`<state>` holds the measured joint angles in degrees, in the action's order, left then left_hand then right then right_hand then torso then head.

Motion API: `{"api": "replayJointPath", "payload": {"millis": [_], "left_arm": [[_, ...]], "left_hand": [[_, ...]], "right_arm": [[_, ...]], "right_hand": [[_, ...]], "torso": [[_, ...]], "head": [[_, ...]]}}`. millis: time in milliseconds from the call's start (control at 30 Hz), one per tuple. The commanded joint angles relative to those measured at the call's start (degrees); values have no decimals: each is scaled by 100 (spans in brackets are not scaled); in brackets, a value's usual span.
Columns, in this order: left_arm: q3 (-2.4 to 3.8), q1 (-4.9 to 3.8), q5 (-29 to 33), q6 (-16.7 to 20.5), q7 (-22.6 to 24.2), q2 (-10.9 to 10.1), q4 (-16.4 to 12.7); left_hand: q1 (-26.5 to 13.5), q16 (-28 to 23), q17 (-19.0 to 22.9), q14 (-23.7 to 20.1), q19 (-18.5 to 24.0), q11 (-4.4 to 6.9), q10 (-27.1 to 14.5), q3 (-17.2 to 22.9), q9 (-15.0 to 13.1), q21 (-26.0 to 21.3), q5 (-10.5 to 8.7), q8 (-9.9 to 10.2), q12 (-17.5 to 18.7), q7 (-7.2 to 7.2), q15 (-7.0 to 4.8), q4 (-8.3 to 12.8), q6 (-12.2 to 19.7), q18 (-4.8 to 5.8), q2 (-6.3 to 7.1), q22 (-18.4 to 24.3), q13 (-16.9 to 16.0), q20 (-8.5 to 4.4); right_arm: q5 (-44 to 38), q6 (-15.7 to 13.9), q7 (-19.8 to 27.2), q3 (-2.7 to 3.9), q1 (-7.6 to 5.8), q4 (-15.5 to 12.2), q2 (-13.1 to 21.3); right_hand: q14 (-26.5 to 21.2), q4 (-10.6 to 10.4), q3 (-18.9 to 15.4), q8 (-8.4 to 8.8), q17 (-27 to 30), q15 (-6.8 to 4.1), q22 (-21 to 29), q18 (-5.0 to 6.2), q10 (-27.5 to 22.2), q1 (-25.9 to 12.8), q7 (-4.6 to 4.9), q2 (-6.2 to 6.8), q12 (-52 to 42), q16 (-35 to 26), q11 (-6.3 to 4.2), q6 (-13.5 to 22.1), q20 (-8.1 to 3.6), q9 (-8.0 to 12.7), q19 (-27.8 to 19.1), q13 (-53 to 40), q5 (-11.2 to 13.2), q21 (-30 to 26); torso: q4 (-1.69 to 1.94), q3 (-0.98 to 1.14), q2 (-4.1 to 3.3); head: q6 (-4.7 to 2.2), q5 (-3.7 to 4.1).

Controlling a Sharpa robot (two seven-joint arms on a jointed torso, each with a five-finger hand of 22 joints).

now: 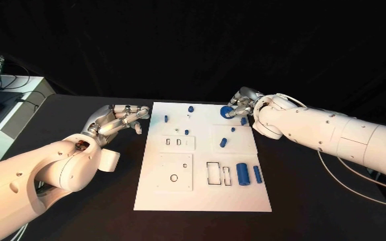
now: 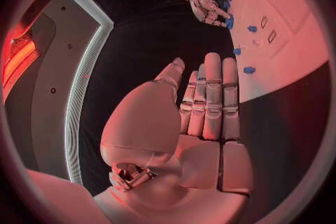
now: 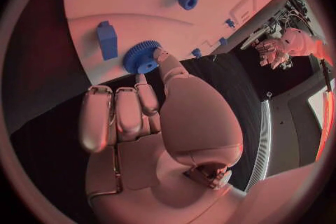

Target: Assemble the parts on the task board

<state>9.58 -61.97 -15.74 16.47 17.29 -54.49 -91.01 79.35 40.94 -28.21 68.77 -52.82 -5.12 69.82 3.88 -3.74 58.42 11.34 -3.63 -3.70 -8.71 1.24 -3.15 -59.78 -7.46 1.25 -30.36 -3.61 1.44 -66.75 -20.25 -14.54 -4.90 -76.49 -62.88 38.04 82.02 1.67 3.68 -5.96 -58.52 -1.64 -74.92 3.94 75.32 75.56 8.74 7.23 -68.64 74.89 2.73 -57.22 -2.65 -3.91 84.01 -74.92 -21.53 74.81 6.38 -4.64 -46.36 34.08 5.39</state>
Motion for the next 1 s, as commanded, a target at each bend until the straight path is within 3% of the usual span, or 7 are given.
{"api": "replayJointPath", "payload": {"millis": [33,367,467,633,767,867,1000], "left_arm": [[5,-1,-23,-99,37,11,-8],[5,-1,-27,-104,23,10,-5],[5,-1,-27,-104,21,9,-3],[5,-1,-27,-106,21,9,1],[5,0,-27,-109,21,13,2],[5,1,-27,-112,22,15,3],[5,3,-27,-116,23,19,2]], "left_hand": [[33,20,9,-35,22,1,-17,5,-1,32,2,-7,-6,-6,-19,34,7,-66,-39,4,1,4],[33,20,10,-36,23,1,-18,7,-1,34,3,-7,-6,-6,-19,36,4,-67,-40,6,1,4],[34,21,12,-37,24,0,-20,9,-2,37,4,-8,-5,-7,-19,38,0,-67,-42,9,1,4],[34,21,12,-37,24,0,-20,9,-2,37,4,-8,-5,-7,-19,38,0,-67,-42,9,1,4],[34,21,12,-37,24,0,-20,9,-2,37,4,-8,-5,-7,-19,38,0,-67,-42,9,1,4],[34,21,12,-37,24,0,-20,9,-2,37,4,-8,-5,-7,-19,38,0,-67,-42,9,1,4],[34,21,12,-37,24,0,-20,9,-2,37,4,-8,-5,-7,-19,38,0,-67,-42,9,1,4]], "right_arm": [[-23,113,14,-7,15,8,-6],[-120,-32,123,-8,19,-29,-2],[-203,-168,193,-8,20,-57,5],[-467,-655,398,-8,23,-188,23],[-714,-1092,522,-6,24,-454,57],[-923,-1271,526,-2,23,-701,72],[-1303,-1403,446,1,21,-949,3]], "right_hand": [[41,138,29,28,-16,-39,-1087,-15,3,-44,-32,-152,-2,-35,-56,-139,-4,5,312,-289,-49,41],[48,508,491,182,-6,-160,-1083,-41,74,-73,-235,-643,-5,-97,-203,-817,-105,-64,300,-352,-150,27],[47,602,582,178,-4,-178,-1084,-49,86,-67,-263,-705,-3,-113,-224,-901,-127,-76,298,-365,-139,29],[55,748,626,187,-29,-203,-1087,-66,121,-120,-302,-780,15,-134,-254,-1009,-163,-96,297,-386,-76,38],[64,831,584,193,-65,-215,-1092,-77,162,-174,-319,-793,25,-150,-268,-1046,-181,-100,304,-423,-59,57],[67,786,525,196,-77,-214,-1092,-78,168,-237,-329,-767,32,-150,-268,-1041,-181,-95,304,-428,110,58],[69,748,473,197,-89,-215,-1095,-81,177,-250,-332,-728,37,-151,-269,-1042,-182,-89,307,-436,154,69]], "torso": [[-16,2,-4],[1,-3,3],[-1,-4,6],[-8,-1,2],[-7,2,2],[-5,-2,7],[4,-9,8]], "head": [[9,-11],[9,-13],[8,-15],[-19,-31],[-20,-36],[-11,-43],[-12,-52]]}}
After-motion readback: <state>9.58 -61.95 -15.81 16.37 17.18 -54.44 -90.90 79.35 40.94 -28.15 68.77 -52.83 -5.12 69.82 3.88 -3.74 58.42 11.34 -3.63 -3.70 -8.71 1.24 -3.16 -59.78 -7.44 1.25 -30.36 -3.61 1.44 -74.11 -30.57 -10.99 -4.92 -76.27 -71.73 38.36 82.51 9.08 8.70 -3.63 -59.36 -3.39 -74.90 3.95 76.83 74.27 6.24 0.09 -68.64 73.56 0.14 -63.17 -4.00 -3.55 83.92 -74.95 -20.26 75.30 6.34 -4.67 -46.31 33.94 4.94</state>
